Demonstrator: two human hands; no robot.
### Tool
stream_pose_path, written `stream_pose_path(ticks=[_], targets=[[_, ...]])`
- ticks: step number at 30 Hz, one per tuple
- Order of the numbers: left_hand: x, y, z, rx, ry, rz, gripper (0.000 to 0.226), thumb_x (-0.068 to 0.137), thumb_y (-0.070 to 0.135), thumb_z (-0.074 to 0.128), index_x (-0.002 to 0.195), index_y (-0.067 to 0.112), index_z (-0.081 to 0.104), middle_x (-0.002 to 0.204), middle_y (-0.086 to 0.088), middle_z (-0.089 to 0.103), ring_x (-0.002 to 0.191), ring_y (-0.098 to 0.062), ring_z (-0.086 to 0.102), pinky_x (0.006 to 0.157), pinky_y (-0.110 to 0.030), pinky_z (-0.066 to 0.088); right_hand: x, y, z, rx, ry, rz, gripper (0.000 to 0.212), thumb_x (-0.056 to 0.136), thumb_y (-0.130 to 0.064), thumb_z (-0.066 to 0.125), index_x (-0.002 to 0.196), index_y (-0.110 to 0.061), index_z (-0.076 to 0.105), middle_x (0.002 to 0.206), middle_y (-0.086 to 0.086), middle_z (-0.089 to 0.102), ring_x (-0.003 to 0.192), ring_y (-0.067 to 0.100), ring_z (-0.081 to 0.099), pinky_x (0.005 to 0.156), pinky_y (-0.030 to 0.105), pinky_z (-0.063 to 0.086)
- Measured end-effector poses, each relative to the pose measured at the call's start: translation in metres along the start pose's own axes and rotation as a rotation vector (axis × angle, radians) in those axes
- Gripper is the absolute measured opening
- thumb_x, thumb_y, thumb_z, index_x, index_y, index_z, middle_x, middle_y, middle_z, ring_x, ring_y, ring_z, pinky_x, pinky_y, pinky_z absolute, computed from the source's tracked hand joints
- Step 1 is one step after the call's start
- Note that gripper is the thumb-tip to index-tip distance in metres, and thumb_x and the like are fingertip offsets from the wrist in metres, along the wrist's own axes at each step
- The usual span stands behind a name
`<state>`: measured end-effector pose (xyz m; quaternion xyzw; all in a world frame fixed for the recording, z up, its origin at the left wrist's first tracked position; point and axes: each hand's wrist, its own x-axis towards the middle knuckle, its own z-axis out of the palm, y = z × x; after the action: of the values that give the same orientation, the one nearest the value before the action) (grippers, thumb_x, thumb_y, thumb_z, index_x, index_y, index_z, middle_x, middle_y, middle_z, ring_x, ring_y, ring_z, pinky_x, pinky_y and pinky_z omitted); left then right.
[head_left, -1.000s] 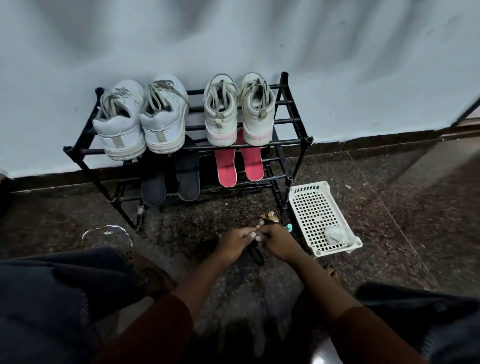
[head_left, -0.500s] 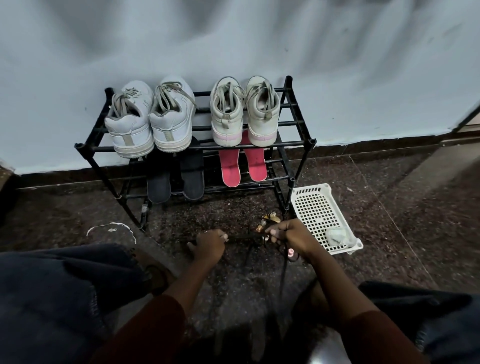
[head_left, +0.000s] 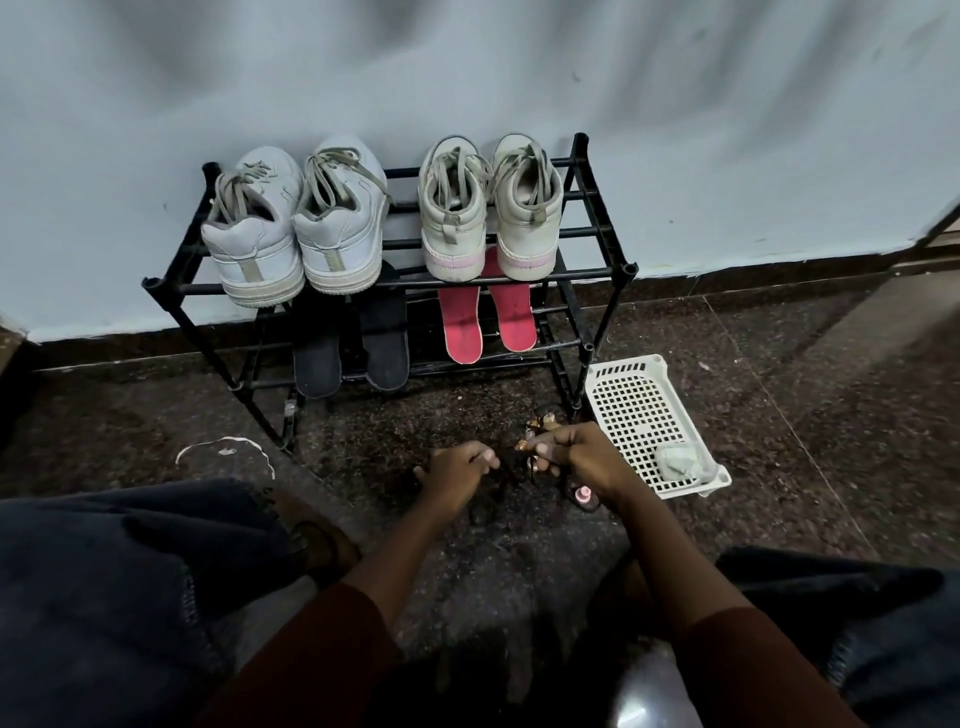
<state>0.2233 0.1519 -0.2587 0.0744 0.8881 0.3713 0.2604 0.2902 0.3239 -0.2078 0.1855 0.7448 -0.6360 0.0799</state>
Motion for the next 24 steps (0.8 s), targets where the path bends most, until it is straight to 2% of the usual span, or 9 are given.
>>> stream_pose_path(ticks=[4,6,9,12,15,17,20,22,24], targets=[[0.01,-0.022,-0.013,-0.069,0.035,-0.139,0.034,0.098,0.031,0.044,0.07,0.026,0.061,0.087,0.003,0.063,0.106,-0.028,0.057,0.104,-0.048,0.036,0.0,0.005,-0.011,0.008,0.019,0.044,0.016,0.088,0.006,0.052,0.09,0.013,0.066,0.05,-0.002,0.059,0.042,0.004,0.042,0.048,0.015,0.036],[0.013,-0.03,-0.017,-0.027,0.068,-0.183,0.033,0.099,0.031,0.042,0.074,0.024,0.063,0.099,-0.004,0.066,0.109,-0.029,0.055,0.104,-0.045,0.036,0.001,0.005,-0.015,-0.002,0.008,0.056,0.016,0.088,0.007,0.051,0.091,0.013,0.066,0.048,-0.003,0.059,0.041,0.003,0.043,0.048,0.014,0.037],[0.013,-0.03,-0.02,0.093,0.089,-0.182,0.032,0.101,0.027,0.038,0.102,0.014,0.067,0.115,-0.007,0.065,0.111,-0.027,0.055,0.103,-0.035,0.035,0.001,0.004,-0.017,0.018,0.013,0.073,0.016,0.088,0.01,0.05,0.093,0.013,0.066,0.05,-0.001,0.06,0.042,0.002,0.047,0.047,0.013,0.038],[0.006,-0.026,-0.017,0.214,0.073,-0.196,0.034,0.102,0.03,0.034,0.118,0.017,0.06,0.126,-0.004,0.059,0.121,-0.029,0.046,0.107,-0.037,0.026,0.0,0.001,-0.013,0.096,0.008,0.093,0.017,0.088,0.009,0.05,0.097,0.012,0.064,0.057,0.006,0.061,0.045,0.006,0.049,0.048,0.016,0.04],[0.004,-0.02,-0.005,0.2,0.004,-0.072,0.045,0.098,0.046,0.035,0.138,0.03,0.043,0.142,0.004,0.043,0.135,-0.03,0.031,0.113,-0.051,0.012,0.001,-0.007,-0.006,0.204,-0.032,0.116,0.014,0.088,0.007,0.051,0.095,0.006,0.064,0.065,0.012,0.06,0.047,0.01,0.05,0.046,0.019,0.041],[-0.001,0.0,0.005,0.001,-0.086,0.148,0.058,0.09,0.057,0.034,0.141,0.03,0.04,0.146,0.001,0.042,0.136,-0.025,0.033,0.113,-0.05,0.018,0.001,-0.014,0.001,0.218,-0.071,0.125,0.013,0.088,0.006,0.052,0.088,0.002,0.064,0.065,0.012,0.061,0.048,0.011,0.053,0.045,0.019,0.042],[-0.009,0.029,0.013,-0.3,-0.163,0.282,0.038,0.098,0.031,0.042,0.127,0.009,0.056,0.116,-0.01,0.063,0.108,-0.018,0.055,0.094,-0.032,0.039,0.001,-0.02,0.005,0.251,-0.087,0.12,0.012,0.088,0.006,0.053,0.084,0.001,0.063,0.068,0.015,0.061,0.05,0.011,0.056,0.045,0.019,0.045],[-0.007,0.033,0.009,-0.332,-0.143,0.281,0.021,0.099,0.016,0.045,0.102,0.006,0.064,0.085,-0.004,0.062,0.083,-0.015,0.054,0.076,-0.03,0.038,0.001,-0.023,0.003,0.327,-0.075,0.153,0.013,0.088,0.006,0.053,0.084,-0.001,0.063,0.071,0.015,0.062,0.052,0.011,0.059,0.049,0.019,0.05],[-0.003,0.029,0.003,-0.284,-0.108,0.278,0.018,0.098,0.015,0.047,0.087,0.014,0.06,0.07,0.005,0.055,0.072,-0.012,0.049,0.071,-0.029,0.034,-0.001,-0.026,-0.001,0.405,-0.093,0.201,0.015,0.089,0.005,0.051,0.086,-0.002,0.063,0.073,0.014,0.066,0.057,0.011,0.064,0.054,0.02,0.054]])
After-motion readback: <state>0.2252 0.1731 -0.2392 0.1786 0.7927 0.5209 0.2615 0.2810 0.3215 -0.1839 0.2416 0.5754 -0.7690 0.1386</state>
